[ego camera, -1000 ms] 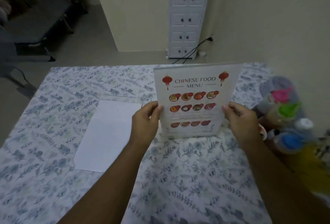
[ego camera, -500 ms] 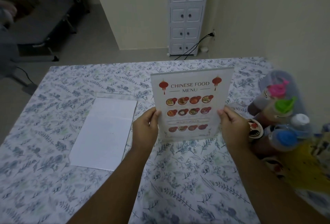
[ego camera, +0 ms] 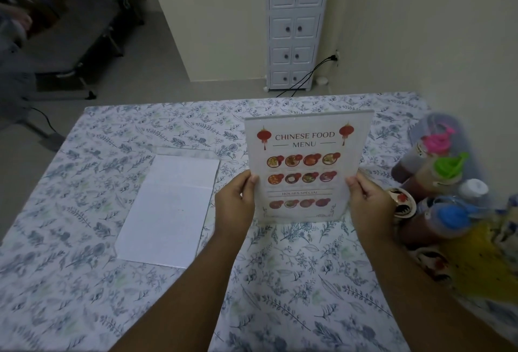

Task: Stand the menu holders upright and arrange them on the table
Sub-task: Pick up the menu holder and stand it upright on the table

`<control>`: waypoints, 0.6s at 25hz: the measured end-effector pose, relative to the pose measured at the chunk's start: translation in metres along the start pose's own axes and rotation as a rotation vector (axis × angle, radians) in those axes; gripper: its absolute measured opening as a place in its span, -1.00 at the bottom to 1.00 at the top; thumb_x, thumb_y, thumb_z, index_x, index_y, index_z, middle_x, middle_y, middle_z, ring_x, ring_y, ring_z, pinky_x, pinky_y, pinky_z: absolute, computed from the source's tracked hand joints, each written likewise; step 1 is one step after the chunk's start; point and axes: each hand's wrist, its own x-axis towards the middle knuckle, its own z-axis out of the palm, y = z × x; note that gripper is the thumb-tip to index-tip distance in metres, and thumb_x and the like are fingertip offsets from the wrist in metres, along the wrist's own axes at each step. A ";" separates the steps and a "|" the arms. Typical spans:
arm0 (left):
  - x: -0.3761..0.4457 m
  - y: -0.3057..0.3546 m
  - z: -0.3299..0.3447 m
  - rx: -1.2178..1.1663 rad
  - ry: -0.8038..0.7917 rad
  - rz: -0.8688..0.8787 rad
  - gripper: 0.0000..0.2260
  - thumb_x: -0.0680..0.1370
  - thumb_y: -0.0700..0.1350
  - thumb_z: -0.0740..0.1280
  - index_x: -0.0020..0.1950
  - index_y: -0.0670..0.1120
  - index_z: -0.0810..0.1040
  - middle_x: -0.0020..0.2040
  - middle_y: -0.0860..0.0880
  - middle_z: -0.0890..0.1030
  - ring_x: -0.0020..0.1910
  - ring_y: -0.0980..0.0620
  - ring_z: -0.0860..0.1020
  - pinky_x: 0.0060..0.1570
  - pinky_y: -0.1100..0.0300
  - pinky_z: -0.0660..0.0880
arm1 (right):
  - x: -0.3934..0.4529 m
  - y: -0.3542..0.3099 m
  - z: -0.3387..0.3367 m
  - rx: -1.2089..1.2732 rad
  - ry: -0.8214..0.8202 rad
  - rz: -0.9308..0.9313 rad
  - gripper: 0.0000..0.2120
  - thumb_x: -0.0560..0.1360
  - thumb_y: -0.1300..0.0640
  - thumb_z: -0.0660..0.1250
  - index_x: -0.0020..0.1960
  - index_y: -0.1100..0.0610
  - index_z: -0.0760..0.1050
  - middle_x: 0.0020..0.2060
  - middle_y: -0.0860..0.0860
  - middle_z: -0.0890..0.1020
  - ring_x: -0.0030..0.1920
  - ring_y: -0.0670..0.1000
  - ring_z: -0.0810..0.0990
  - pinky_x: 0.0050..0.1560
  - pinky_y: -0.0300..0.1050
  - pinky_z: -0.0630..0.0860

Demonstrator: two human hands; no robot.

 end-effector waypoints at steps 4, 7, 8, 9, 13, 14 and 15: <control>-0.011 0.012 -0.013 0.088 -0.043 0.004 -0.74 0.69 -0.02 0.24 0.30 0.00 0.64 0.14 0.18 0.69 0.11 0.26 0.62 0.04 0.47 0.53 | -0.029 -0.018 -0.004 -0.253 -0.063 -0.104 -0.50 0.63 0.00 0.26 0.50 0.17 0.36 0.38 0.12 0.52 0.35 0.08 0.49 0.26 0.01 0.49; -0.026 0.003 -0.040 0.258 -0.057 0.050 -0.61 0.70 0.08 0.18 0.50 0.06 0.49 0.42 0.15 0.53 0.42 0.19 0.45 0.40 0.21 0.40 | -0.068 -0.034 0.007 -0.356 -0.089 -0.303 -0.45 0.60 -0.06 0.22 0.52 0.19 0.35 0.45 0.11 0.46 0.46 0.12 0.38 0.40 0.09 0.37; -0.031 -0.004 -0.052 0.312 -0.053 0.052 -0.59 0.70 0.10 0.16 0.53 0.07 0.45 0.48 0.13 0.49 0.49 0.16 0.40 0.48 0.15 0.34 | -0.079 -0.037 0.019 -0.371 -0.150 -0.350 -0.45 0.60 -0.08 0.20 0.50 0.18 0.37 0.44 0.10 0.48 0.46 0.11 0.39 0.41 0.10 0.37; -0.034 -0.013 -0.065 0.364 -0.049 0.054 -0.57 0.70 0.11 0.15 0.55 0.06 0.43 0.53 0.10 0.46 0.54 0.14 0.35 0.54 0.12 0.28 | -0.089 -0.041 0.033 -0.394 -0.220 -0.380 -0.44 0.60 -0.12 0.17 0.50 0.16 0.39 0.44 0.08 0.49 0.47 0.10 0.38 0.43 0.11 0.35; -0.036 -0.051 -0.129 0.582 -0.056 0.046 -0.47 0.68 0.16 0.07 0.62 0.00 0.31 0.63 0.04 0.32 0.65 0.09 0.14 0.60 0.19 -0.03 | -0.119 -0.059 0.111 -0.476 -0.450 -0.479 -0.41 0.60 -0.17 0.14 0.54 0.09 0.33 0.53 -0.03 0.37 0.57 0.02 0.23 0.52 0.03 0.17; -0.032 -0.061 -0.146 0.634 -0.073 0.035 -0.44 0.67 0.17 0.04 0.64 -0.02 0.27 0.65 0.03 0.27 0.66 0.08 0.10 0.59 0.20 -0.10 | -0.125 -0.062 0.131 -0.505 -0.490 -0.510 -0.40 0.60 -0.17 0.13 0.55 0.09 0.31 0.55 -0.03 0.34 0.58 0.01 0.19 0.54 0.01 0.12; -0.027 -0.071 -0.163 0.680 -0.098 0.015 -0.41 0.67 0.19 0.00 0.65 -0.04 0.23 0.67 0.01 0.22 0.67 0.05 0.06 0.59 0.20 -0.14 | -0.131 -0.065 0.151 -0.550 -0.523 -0.536 -0.39 0.60 -0.18 0.12 0.55 0.11 0.31 0.56 -0.02 0.32 0.59 0.01 0.17 0.55 0.01 0.07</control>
